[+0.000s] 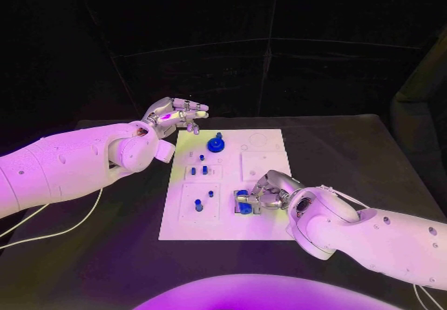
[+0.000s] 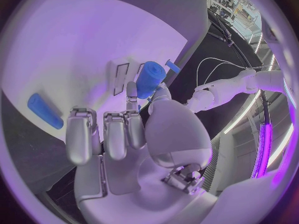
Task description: Assemble the parts on the task board
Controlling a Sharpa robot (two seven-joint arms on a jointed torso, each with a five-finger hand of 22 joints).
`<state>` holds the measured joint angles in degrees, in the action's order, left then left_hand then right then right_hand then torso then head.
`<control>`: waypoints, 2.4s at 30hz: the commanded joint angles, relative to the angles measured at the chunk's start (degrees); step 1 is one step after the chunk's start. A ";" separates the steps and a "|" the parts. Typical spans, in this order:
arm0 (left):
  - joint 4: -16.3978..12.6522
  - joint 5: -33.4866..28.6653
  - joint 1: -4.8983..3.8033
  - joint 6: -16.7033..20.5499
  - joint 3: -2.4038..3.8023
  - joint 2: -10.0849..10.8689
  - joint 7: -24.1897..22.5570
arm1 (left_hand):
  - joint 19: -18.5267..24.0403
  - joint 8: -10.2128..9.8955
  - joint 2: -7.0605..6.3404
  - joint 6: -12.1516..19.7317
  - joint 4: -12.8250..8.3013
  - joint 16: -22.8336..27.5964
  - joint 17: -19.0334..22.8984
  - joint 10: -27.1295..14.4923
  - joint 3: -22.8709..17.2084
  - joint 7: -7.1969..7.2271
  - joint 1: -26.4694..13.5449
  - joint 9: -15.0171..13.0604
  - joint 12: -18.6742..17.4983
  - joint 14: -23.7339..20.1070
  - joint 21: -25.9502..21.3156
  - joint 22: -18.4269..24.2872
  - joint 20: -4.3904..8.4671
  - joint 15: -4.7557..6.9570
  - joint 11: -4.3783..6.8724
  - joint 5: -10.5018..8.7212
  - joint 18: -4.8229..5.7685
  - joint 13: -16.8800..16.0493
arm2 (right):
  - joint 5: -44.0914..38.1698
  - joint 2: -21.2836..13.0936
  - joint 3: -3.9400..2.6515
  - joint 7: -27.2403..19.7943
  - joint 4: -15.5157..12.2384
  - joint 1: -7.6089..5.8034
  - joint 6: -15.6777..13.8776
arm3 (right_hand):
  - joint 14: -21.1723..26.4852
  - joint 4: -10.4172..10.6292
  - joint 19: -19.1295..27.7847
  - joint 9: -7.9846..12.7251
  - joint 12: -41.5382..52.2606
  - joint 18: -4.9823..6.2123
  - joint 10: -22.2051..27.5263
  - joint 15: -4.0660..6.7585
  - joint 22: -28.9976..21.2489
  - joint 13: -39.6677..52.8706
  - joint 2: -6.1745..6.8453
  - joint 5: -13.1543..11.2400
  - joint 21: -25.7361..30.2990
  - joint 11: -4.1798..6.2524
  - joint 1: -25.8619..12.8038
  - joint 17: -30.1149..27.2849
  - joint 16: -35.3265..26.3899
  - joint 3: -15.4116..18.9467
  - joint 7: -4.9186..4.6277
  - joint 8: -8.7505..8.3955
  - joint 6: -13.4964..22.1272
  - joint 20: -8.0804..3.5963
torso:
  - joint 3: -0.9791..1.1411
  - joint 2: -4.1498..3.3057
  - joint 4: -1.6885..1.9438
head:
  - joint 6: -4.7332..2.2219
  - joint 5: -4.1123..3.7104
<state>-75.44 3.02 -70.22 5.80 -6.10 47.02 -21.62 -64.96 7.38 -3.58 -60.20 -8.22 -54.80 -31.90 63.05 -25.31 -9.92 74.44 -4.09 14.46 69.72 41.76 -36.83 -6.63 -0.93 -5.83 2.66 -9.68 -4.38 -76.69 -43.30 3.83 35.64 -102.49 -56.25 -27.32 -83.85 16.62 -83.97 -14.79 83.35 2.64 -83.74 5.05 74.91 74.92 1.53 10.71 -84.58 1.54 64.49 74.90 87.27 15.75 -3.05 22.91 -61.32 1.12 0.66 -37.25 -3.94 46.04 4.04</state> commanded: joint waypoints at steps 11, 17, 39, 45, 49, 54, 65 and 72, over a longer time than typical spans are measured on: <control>-0.12 -0.22 -0.09 -0.27 0.06 -0.08 -0.72 | 0.12 0.27 0.59 -0.27 0.12 0.12 0.12 -0.40 0.40 0.17 -0.01 -0.01 0.31 -0.36 -0.42 0.11 0.03 0.10 0.14 0.08 -0.84 -0.05 | -1.64 0.29 -0.04 -0.59 -0.12 -0.10 -1.20 | -4.63 0.08 -1.40 -1.06 -2.86 -0.03 -1.47 -0.40 3.18 7.02 5.62 0.16 1.09 -0.72 -2.94 7.69 -0.78 -6.05 -0.45 -1.19 1.34 0.37 | 0.05 -0.07 0.02 | -0.05 -0.19; -0.07 -0.22 -0.09 -0.33 0.06 -0.11 -0.68 | 0.12 0.27 0.59 -0.27 0.12 0.12 0.12 -0.40 0.40 0.17 -0.01 -0.01 0.31 -0.36 -0.42 0.11 0.03 0.10 0.14 0.08 -0.84 -0.05 | -1.85 0.06 -0.04 -1.95 -0.51 -0.10 0.21 | -4.68 -3.45 -1.52 -1.76 -2.77 -0.08 -1.68 -0.32 3.44 7.39 4.04 4.34 1.01 -0.62 5.09 7.86 -0.78 -7.75 -0.37 -1.22 1.09 0.28 | 0.07 -0.02 -0.01 | 0.12 -0.17; 0.03 -0.22 -0.09 -0.44 0.06 -0.04 -0.52 | 0.12 0.27 0.59 -0.27 0.12 0.12 0.12 -0.40 0.40 0.17 -0.01 -0.01 0.31 -0.36 -0.42 0.11 0.03 0.10 0.14 0.08 -0.84 -0.05 | -4.10 -0.86 -0.04 -3.20 -0.79 -0.09 -2.77 | -4.79 -8.37 -1.77 -3.54 -2.79 -0.23 -1.92 0.05 4.10 7.83 1.71 -0.30 0.75 -0.28 10.39 8.40 -0.65 -9.76 -0.11 0.25 1.43 -0.16 | 0.08 -0.03 0.01 | 0.25 -0.23; 0.03 -0.22 -0.09 -0.37 0.05 0.07 -0.52 | 0.12 0.27 0.59 -0.27 0.12 0.12 0.12 -0.40 0.40 0.17 -0.01 -0.01 0.31 -0.36 -0.42 0.11 0.03 0.10 0.14 0.08 -0.84 -0.05 | 0.62 -6.26 -0.09 -8.52 -3.77 -0.28 -4.19 | -4.87 -7.96 -1.74 -2.91 -2.96 -0.22 -1.81 -0.77 4.01 7.85 0.85 2.75 0.81 -1.26 9.62 8.74 -0.50 -9.60 -1.25 -1.78 3.91 0.52 | 0.01 -0.02 0.02 | 0.07 -0.37; 0.00 -0.23 -0.09 -0.26 0.05 0.18 -0.54 | 0.12 0.27 0.59 -0.27 0.12 0.12 0.12 -0.40 0.40 0.17 -0.01 -0.01 0.31 -0.36 -0.42 0.11 0.03 0.10 0.14 0.08 -0.84 -0.05 | 1.51 -10.73 -0.10 -8.55 -5.25 -0.94 -2.64 | -4.93 -8.04 -1.81 -2.66 -3.03 -0.25 -1.78 -1.03 4.20 7.86 0.72 3.84 0.71 -1.55 9.63 9.00 -0.37 -9.51 -1.59 -2.60 4.47 0.79 | -0.12 0.06 -0.16 | -0.05 -0.71; 0.07 -0.23 -0.08 -0.19 0.04 0.09 -0.63 | 0.12 0.27 0.59 -0.27 0.12 0.12 0.12 -0.40 0.40 0.17 -0.01 -0.01 0.31 -0.36 -0.42 0.11 0.03 0.10 0.14 0.08 -0.84 -0.05 | 0.79 -15.34 -0.10 -7.83 -6.25 -1.38 -0.40 | -4.96 -8.15 -1.91 -2.50 -3.02 -0.30 -1.79 -1.17 4.46 7.91 0.59 4.47 0.56 -1.69 9.75 9.16 -0.29 -9.51 -1.75 -3.08 4.63 0.95 | 0.06 0.10 -0.52 | -0.31 -0.80; 0.13 -0.23 -0.05 -0.41 0.01 -0.23 -0.69 | 0.12 0.27 0.59 -0.27 0.12 0.12 0.12 -0.40 0.40 0.17 -0.01 -0.01 0.31 -0.36 -0.42 0.11 0.03 0.10 0.14 0.08 -0.84 -0.05 | -5.71 -17.49 -0.06 -3.08 -5.51 -1.45 4.62 | -4.90 -7.74 -1.91 -2.37 -3.25 -0.30 -1.74 -1.28 4.50 7.81 0.36 4.89 0.53 -1.76 9.04 8.96 -0.41 -9.22 -1.77 -3.52 4.09 1.12 | 0.14 0.00 -0.53 | -0.36 -1.81; 0.08 -0.23 -0.03 -0.45 -0.05 -0.08 -0.71 | 0.12 0.27 0.59 -0.27 0.12 0.12 0.12 -0.40 0.40 0.17 -0.01 -0.01 0.31 -0.36 -0.42 0.11 0.03 0.10 0.14 0.08 -0.84 -0.05 | -7.94 -15.92 -0.03 -1.54 -4.03 -1.34 6.96 | -4.85 -7.39 -1.83 -2.28 -3.54 -0.25 -1.63 -1.31 4.33 7.64 0.70 4.82 0.64 -1.78 8.37 8.77 -0.53 -8.74 -1.76 -3.86 3.88 1.19 | 0.00 0.01 -0.31 | -0.14 -1.99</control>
<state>-75.29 3.01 -70.19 5.82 -6.20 46.93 -21.71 -64.96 7.38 -3.58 -60.20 -8.06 -54.80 -31.85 63.05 -25.16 -9.92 74.44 -4.09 14.44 69.72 41.50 -36.80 -6.63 -0.93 -5.83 2.66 -9.68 -4.37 -81.79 -59.45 3.81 32.34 -106.62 -57.56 -23.19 -84.04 9.06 -83.97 -17.14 80.03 2.64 -84.03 3.98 74.90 74.92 2.24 15.46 -83.81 -0.02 73.28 74.91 86.85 6.75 -4.92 19.28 -57.08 1.95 0.75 -37.23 -4.38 45.86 2.11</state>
